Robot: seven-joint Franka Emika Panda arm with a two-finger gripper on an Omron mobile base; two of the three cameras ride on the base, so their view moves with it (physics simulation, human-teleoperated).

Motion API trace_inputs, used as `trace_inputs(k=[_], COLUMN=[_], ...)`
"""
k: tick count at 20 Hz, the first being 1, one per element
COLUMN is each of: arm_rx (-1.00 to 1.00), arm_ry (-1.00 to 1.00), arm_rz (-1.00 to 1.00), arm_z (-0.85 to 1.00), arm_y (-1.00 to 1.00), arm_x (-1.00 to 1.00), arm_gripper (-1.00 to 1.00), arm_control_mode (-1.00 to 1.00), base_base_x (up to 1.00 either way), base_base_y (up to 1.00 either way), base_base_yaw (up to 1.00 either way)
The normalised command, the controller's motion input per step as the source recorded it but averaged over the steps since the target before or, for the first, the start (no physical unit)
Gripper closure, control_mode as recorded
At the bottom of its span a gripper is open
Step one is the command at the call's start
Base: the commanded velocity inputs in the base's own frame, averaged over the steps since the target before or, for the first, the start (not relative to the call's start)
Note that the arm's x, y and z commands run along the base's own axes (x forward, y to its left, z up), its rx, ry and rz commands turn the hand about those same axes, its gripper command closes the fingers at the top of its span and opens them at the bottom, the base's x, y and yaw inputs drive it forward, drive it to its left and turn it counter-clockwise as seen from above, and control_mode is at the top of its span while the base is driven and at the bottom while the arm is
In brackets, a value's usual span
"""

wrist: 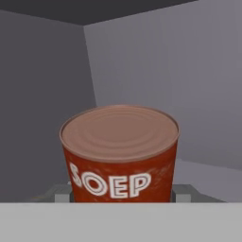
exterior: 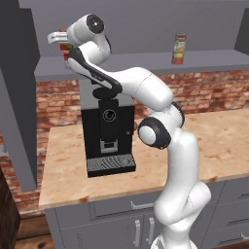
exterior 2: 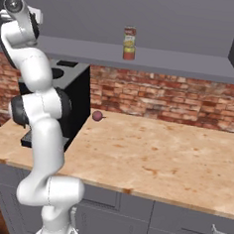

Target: Stack two cans on top of the other two cans in the cabinet.

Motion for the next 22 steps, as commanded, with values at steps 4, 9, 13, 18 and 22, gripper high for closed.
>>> trace_inputs(k=[4, 9, 13, 18, 22], arm_rx=[0.00, 0.00, 0.00, -0.01, -0.03], arm_ry=[-0.07, -0.01, 0.00, 0.00, 0.00], arm_rz=[0.01, 0.01, 0.01, 0.00, 0.00], arm_z=[-0.26, -0.07, -0.06, -0.05, -0.10], arm_y=[-0.11, -0.08, -0.03, 0.00, 0.00], arm_x=[0.01, 0.05, 0.00, 0.07, 0.08], arm_gripper=[1.00, 1.00, 1.00, 1.00, 1.00], arm_control_mode=[-1.00, -1.00, -1.00, -1.00, -1.00], base_base_x=[0.00, 0.00, 0.00, 0.00, 0.00], base_base_y=[0.00, 0.00, 0.00, 0.00, 0.00], base_base_yaw=[0.00, 0.00, 0.00, 0.00, 0.00])
